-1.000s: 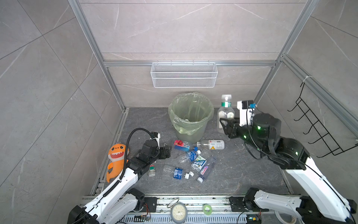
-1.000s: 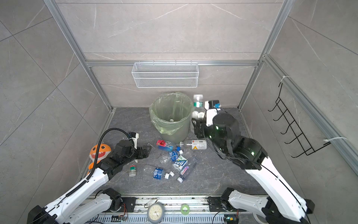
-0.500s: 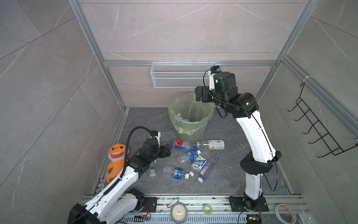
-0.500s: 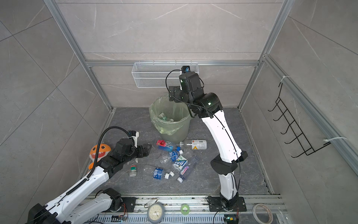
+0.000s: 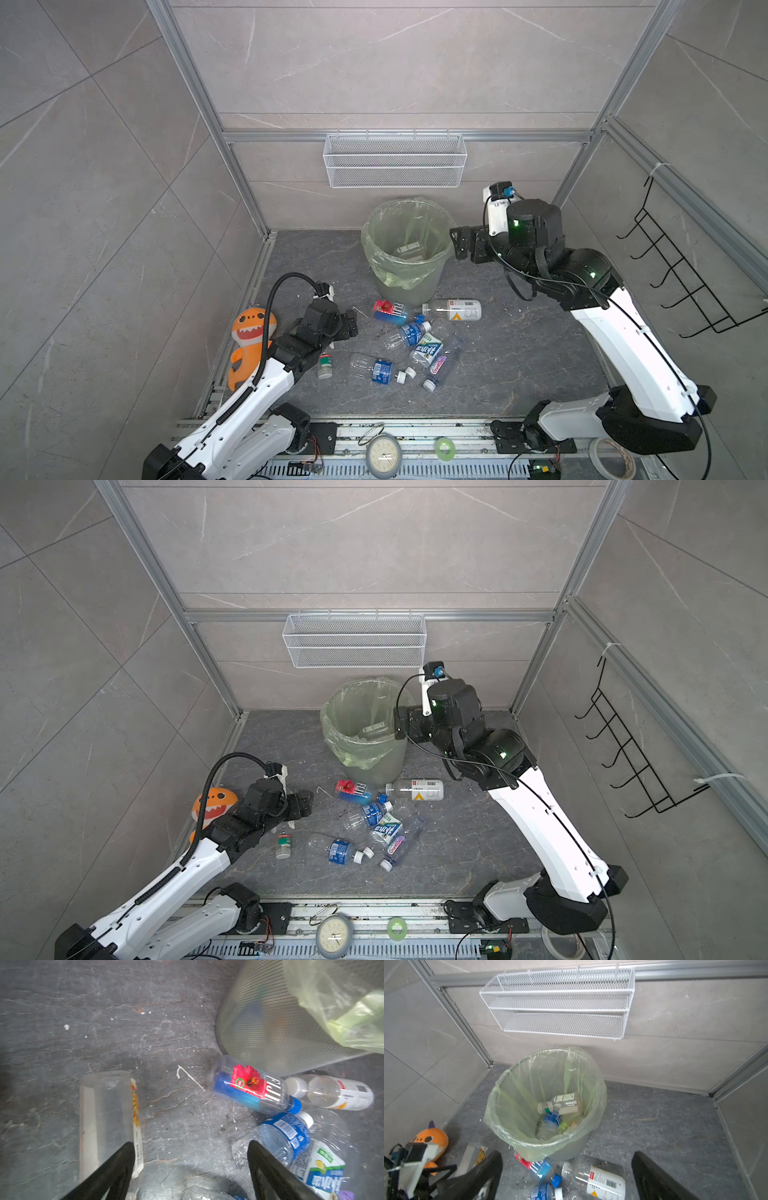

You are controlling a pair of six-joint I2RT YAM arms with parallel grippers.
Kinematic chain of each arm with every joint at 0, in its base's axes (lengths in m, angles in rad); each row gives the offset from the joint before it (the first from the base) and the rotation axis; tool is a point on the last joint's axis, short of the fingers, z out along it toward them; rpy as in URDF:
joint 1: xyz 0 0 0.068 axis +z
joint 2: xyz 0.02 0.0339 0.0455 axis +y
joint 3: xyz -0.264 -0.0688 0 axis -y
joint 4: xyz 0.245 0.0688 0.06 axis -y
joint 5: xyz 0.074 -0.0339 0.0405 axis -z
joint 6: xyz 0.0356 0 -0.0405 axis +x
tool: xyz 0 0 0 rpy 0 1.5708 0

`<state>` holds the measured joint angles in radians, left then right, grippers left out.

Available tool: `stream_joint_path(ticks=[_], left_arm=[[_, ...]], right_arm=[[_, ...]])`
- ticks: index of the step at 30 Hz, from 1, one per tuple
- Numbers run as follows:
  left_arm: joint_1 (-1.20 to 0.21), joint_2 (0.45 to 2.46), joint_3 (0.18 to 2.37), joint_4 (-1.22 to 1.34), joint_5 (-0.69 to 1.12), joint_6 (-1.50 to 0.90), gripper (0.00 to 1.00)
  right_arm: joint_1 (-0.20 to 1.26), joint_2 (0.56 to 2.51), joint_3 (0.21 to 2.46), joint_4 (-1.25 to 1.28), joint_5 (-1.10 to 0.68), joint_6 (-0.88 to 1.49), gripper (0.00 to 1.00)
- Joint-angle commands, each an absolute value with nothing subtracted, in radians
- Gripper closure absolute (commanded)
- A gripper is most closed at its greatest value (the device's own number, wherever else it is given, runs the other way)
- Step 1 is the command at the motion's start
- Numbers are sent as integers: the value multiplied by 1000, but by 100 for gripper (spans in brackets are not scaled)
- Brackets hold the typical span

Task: Throw the plastic bottles in the bin
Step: Pick up the plastic bottle from the middle-left of the table.

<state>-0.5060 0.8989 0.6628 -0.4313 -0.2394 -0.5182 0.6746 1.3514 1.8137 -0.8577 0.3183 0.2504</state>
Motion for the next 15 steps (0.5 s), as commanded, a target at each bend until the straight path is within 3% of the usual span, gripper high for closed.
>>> stream_joint_path(ticks=[1,15], left_arm=[[-509,894,691,-507,-346,-557,14],[-506,976,631,-511,-468,-616,13]], right_arm=[[678,1309,1698,-822,319,287,1],[678,1099,1286,-778,281,342,1]])
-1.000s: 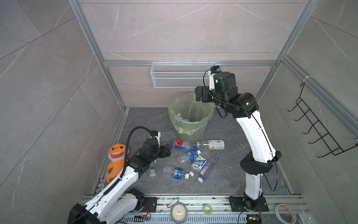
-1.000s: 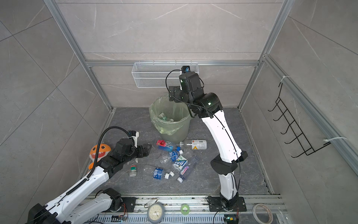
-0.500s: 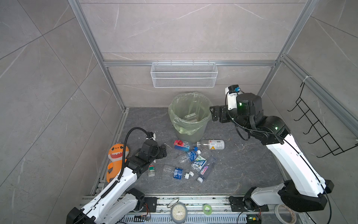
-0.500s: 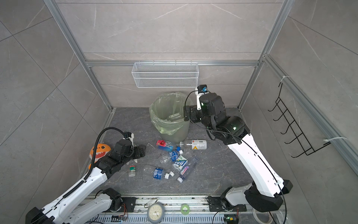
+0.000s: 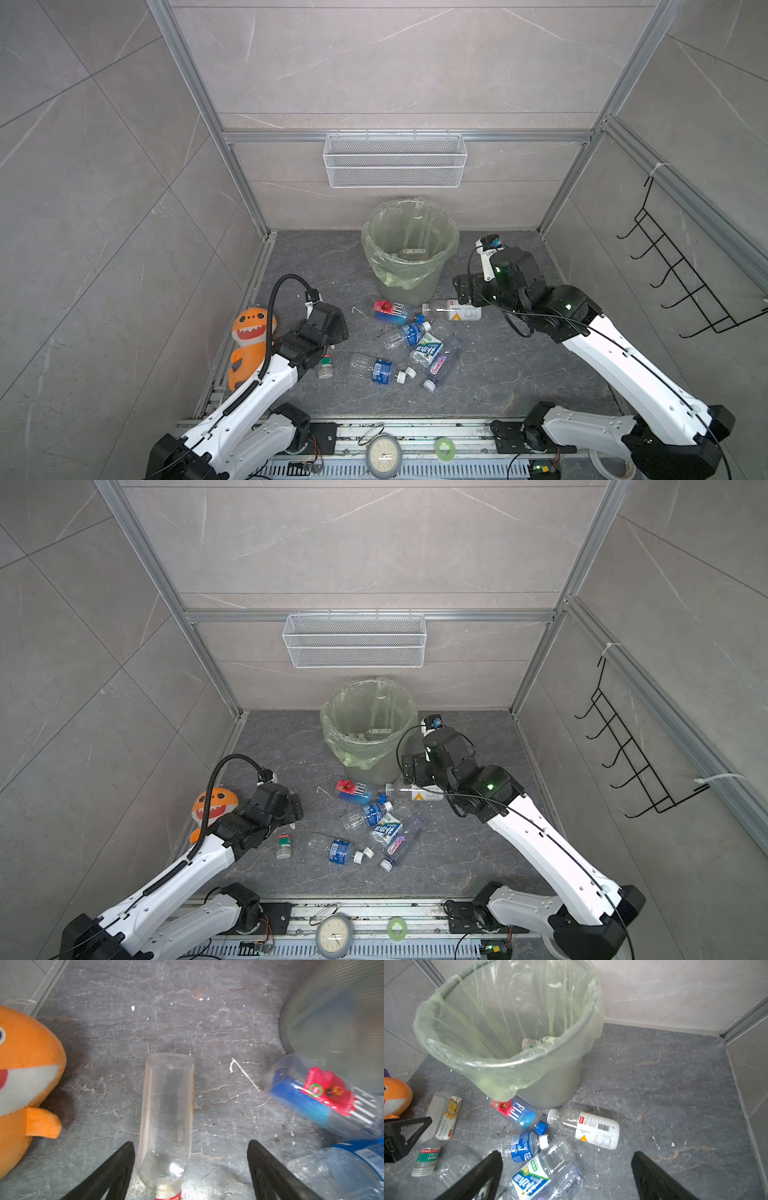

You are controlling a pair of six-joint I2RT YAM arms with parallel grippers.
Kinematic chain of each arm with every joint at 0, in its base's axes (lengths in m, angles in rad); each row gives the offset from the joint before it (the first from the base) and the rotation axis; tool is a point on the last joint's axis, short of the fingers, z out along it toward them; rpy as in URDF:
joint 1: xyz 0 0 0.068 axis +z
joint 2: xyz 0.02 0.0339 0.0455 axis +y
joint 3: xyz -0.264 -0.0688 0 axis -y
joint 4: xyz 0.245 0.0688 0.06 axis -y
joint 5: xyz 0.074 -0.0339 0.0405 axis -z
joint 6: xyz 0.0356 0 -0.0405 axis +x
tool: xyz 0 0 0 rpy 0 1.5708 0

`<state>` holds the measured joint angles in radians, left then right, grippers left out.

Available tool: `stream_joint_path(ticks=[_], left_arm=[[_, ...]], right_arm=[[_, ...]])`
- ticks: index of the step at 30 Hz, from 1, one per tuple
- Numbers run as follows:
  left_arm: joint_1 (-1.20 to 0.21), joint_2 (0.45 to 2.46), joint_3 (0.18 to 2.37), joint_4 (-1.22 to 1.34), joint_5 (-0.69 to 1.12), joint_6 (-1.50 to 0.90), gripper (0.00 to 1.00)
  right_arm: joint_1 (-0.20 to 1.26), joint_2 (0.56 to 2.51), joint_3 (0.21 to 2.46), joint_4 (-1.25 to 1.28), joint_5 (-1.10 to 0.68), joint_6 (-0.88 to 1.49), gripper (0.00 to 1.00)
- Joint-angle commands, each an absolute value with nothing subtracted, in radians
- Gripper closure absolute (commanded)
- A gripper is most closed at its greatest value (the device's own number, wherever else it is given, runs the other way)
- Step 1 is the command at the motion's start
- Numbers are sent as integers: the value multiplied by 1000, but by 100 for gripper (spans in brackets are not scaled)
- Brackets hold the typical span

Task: Throw the plastic bottles in the bin
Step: Pick up the plastic bottle from the middle-left of the table.

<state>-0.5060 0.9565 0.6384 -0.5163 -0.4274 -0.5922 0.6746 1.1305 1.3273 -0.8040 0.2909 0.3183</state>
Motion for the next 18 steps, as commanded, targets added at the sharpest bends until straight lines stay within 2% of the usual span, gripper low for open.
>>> stream_joint_path(ticks=[1,12,18], left_arm=[[-500,991,628,-512,-468,-618,13],[-384,1109,603,-434,-393,-615,13],[-333,1102,578,-385,-336,-594,13]], right_arm=[[678,1090,1271,-782,277,346,1],[678,1037,1157,-794,273,391,1],[679,1025,1122,-793,272,409,1]])
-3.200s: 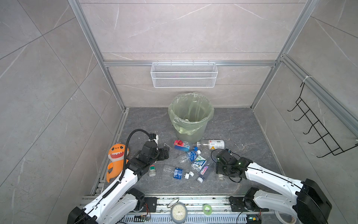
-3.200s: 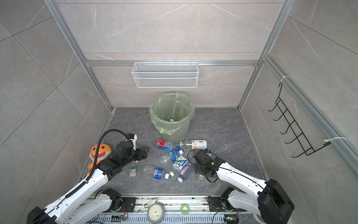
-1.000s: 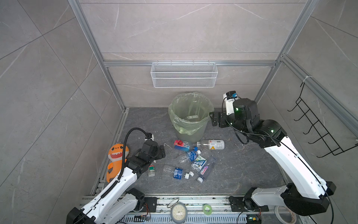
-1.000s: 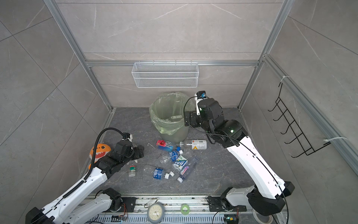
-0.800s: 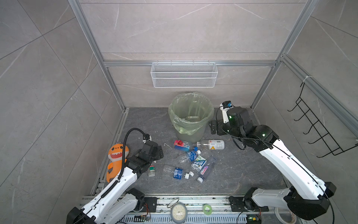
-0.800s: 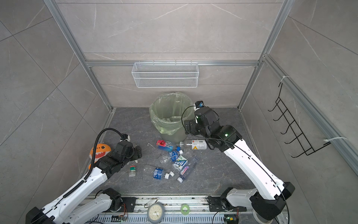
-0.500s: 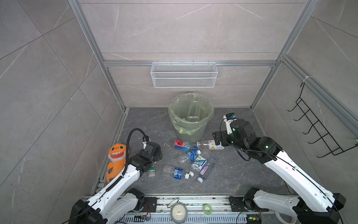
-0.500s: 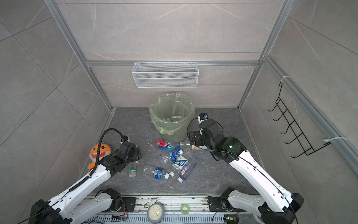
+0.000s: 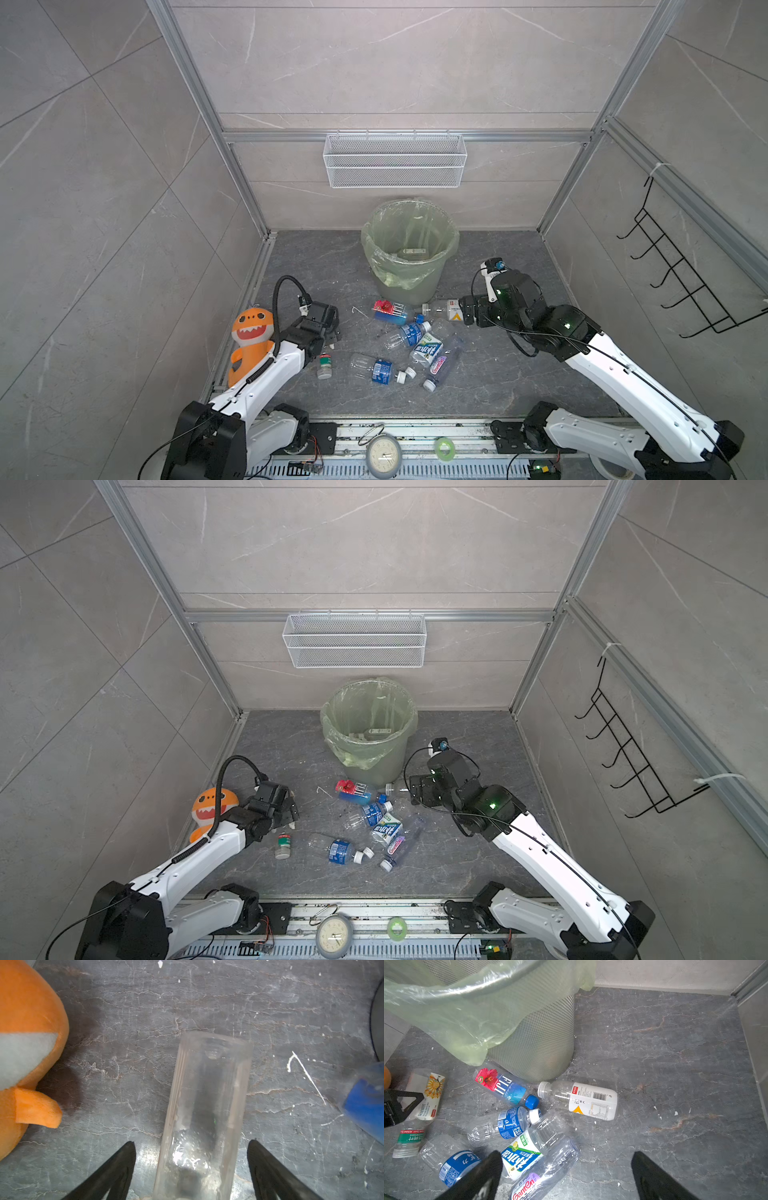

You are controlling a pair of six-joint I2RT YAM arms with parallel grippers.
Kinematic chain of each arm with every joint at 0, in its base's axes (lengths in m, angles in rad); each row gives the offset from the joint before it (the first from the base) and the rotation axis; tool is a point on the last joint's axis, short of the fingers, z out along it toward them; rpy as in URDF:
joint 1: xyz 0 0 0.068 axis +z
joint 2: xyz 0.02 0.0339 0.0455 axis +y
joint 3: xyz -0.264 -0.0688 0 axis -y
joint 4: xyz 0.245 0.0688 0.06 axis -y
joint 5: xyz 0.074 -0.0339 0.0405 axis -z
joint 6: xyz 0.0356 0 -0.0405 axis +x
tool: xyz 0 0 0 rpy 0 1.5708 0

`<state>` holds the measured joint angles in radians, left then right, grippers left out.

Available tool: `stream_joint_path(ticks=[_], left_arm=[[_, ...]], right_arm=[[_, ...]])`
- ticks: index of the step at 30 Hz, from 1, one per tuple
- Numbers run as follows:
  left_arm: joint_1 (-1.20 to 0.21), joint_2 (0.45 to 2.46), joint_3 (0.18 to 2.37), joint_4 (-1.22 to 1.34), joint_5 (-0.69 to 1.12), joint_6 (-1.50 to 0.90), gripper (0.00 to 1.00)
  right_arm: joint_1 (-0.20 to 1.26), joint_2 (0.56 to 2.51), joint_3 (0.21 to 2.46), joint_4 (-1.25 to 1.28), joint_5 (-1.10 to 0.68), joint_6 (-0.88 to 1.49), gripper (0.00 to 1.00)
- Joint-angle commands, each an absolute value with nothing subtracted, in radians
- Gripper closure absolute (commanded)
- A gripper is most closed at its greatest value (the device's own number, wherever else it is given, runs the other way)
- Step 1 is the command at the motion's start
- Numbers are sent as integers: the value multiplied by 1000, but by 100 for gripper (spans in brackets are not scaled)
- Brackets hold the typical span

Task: Throw the plastic bottles in the bin
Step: Pick up the plastic bottle from the middle-left of the table.

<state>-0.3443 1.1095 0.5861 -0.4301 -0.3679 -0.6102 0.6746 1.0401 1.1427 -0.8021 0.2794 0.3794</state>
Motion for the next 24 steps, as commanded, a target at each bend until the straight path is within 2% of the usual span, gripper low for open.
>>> stream_joint_path(ticks=[1,19,24], left_arm=[[-332,1105,578,-381,-335,-594,13],[-325,1257,622,-331,-267,-571,15],[-325,1290,641,-340,-257,-567,20]], right_arm=[[678,1027,1119,-795,270,412,1],[678,1020,1036,-761,252,463,1],[678,1024,1022,-750,239,473,1]])
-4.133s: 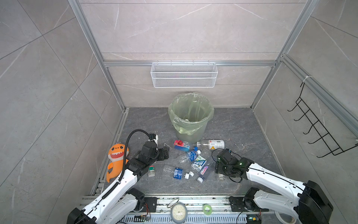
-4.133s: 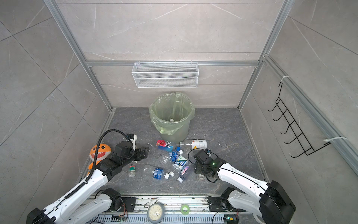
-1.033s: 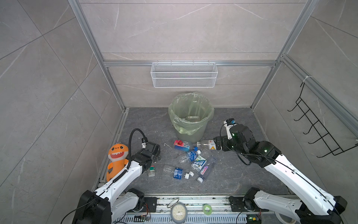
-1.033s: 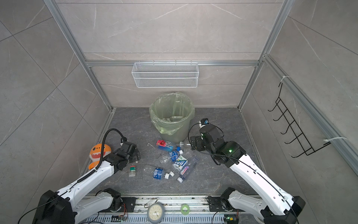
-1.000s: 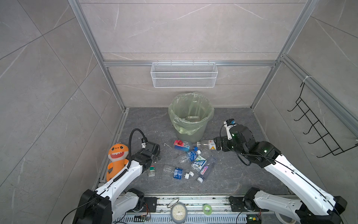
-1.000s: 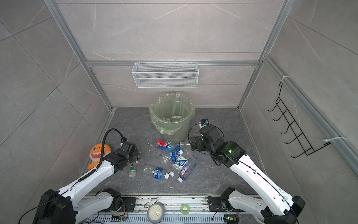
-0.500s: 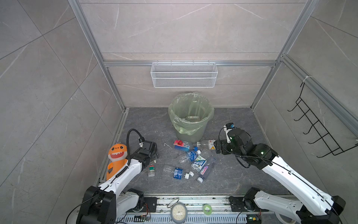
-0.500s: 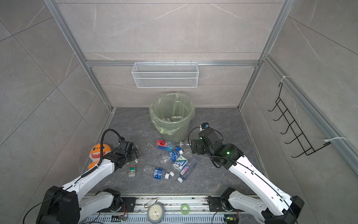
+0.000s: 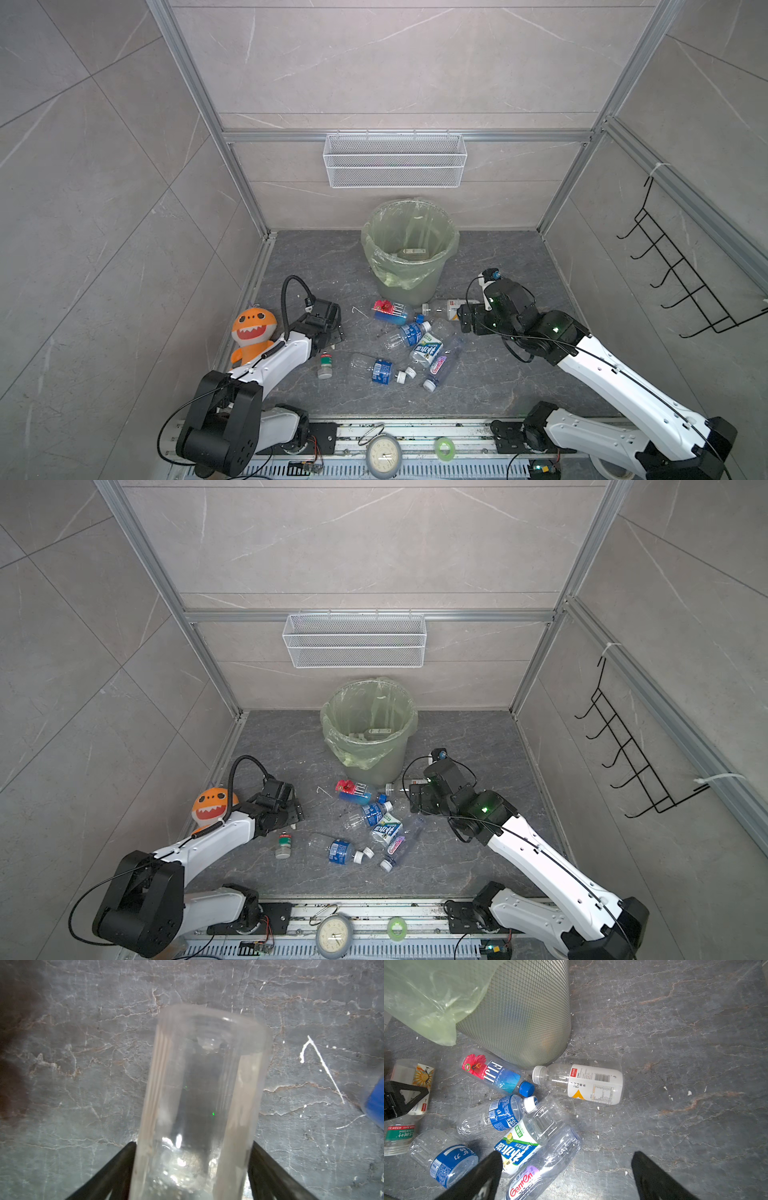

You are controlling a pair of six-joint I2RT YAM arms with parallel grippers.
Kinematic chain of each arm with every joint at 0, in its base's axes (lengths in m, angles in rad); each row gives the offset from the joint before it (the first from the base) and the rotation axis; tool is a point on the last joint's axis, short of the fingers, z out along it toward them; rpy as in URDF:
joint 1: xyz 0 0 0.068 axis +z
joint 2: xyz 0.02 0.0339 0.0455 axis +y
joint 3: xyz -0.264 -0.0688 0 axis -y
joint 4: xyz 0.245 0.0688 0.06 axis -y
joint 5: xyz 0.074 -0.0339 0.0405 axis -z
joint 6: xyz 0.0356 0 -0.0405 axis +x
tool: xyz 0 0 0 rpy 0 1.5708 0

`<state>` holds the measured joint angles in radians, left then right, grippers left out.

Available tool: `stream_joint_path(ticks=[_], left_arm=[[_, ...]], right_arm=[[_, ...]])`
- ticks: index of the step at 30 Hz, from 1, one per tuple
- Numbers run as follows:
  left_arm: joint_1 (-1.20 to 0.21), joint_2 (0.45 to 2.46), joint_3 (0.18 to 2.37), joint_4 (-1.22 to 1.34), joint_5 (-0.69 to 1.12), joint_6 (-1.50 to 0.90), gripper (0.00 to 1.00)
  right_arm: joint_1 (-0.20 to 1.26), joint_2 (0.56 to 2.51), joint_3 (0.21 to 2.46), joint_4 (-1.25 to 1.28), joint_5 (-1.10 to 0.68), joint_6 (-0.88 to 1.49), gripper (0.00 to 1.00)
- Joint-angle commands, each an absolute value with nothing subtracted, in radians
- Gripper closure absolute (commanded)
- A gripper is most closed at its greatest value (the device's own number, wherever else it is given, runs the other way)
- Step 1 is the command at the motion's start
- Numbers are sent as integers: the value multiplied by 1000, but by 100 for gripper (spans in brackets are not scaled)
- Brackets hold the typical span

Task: Throw the plastic bottles in the bin
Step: Pick up the plastic bottle from the middle-left of the table.

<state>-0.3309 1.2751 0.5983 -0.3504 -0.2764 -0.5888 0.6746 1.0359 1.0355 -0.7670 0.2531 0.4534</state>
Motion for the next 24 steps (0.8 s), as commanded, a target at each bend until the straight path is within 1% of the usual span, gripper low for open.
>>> stream_joint_path(ticks=[1,7,14,18,20,22,24], left_arm=[[-325,1293,643,-342,-255,-567,20],[-324,1290,641,-345,-260,-569,23],[-325,1317,655,-352,-246,-565,31],[-325,1312,654,-351,-238,-561,32],[-324,1303,650,-350,-236,-558,35],[-325,1284,641,-344,-235,-556,41],[-324,1259,626,-325,-219,-544,42]], right_arm=[[678,1023,1019,-747,235,474,1],[677,1024,1014,-749,232,479,1],[678,1026,1014,-750,230,481,1],[678,1026,1012,-749,223,484,1],[678,1025,1011,-749,222,483,1],[678,1025,1008,-747,222,482,1],[678,1025,1003,-744,222,482,1]])
